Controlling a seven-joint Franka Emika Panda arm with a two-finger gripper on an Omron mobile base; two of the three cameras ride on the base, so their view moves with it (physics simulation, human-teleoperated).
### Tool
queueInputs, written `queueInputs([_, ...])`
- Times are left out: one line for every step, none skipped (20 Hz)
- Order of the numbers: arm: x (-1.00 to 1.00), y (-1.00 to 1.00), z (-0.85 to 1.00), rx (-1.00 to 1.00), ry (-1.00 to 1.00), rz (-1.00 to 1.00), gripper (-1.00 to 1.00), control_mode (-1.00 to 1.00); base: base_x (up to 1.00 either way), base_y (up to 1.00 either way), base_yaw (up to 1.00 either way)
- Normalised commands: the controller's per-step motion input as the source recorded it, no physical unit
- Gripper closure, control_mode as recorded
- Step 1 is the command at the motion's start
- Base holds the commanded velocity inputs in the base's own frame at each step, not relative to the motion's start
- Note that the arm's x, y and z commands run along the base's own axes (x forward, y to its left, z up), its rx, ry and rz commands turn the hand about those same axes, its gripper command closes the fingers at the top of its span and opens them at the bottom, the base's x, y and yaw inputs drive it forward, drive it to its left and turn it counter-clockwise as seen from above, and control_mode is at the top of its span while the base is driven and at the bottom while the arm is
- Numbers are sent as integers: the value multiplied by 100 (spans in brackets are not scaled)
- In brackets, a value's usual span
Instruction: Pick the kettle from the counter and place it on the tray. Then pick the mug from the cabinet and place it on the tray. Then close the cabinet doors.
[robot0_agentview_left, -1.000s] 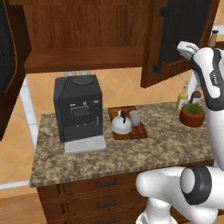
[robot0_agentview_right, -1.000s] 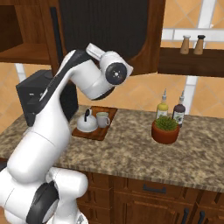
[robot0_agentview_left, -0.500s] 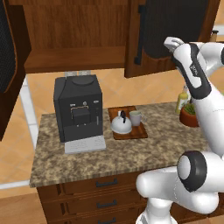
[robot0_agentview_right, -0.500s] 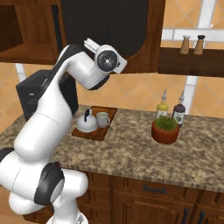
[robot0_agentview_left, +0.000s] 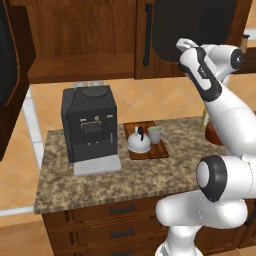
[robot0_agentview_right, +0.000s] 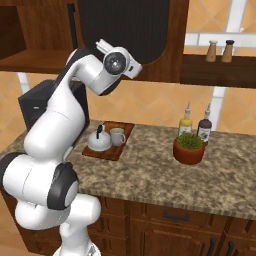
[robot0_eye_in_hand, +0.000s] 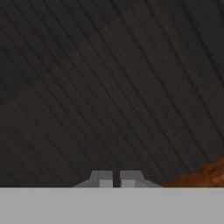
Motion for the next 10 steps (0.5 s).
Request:
queueInputs([79, 45, 0, 0, 0, -7, 100, -100, 0, 0, 0])
queueInputs([79, 46, 0, 0, 0, -8, 100, -100, 0, 0, 0])
queueInputs([81, 43, 0, 0, 0, -8, 100, -100, 0, 0, 0])
queueInputs([80, 41, 0, 0, 0, -8, 100, -100, 0, 0, 0])
queueInputs([79, 40, 0, 0, 0, -9, 100, -100, 0, 0, 0])
queueInputs([81, 40, 0, 0, 0, -11, 100, -100, 0, 0, 0])
queueInputs([82, 40, 0, 0, 0, -12, 100, -100, 0, 0, 0])
queueInputs([86, 39, 0, 0, 0, -13, 100, -100, 0, 0, 0])
queueInputs([89, 41, 0, 0, 3, -13, 100, -100, 0, 0, 0])
queueInputs([94, 42, -2, 0, 4, -13, 100, -100, 0, 0, 0])
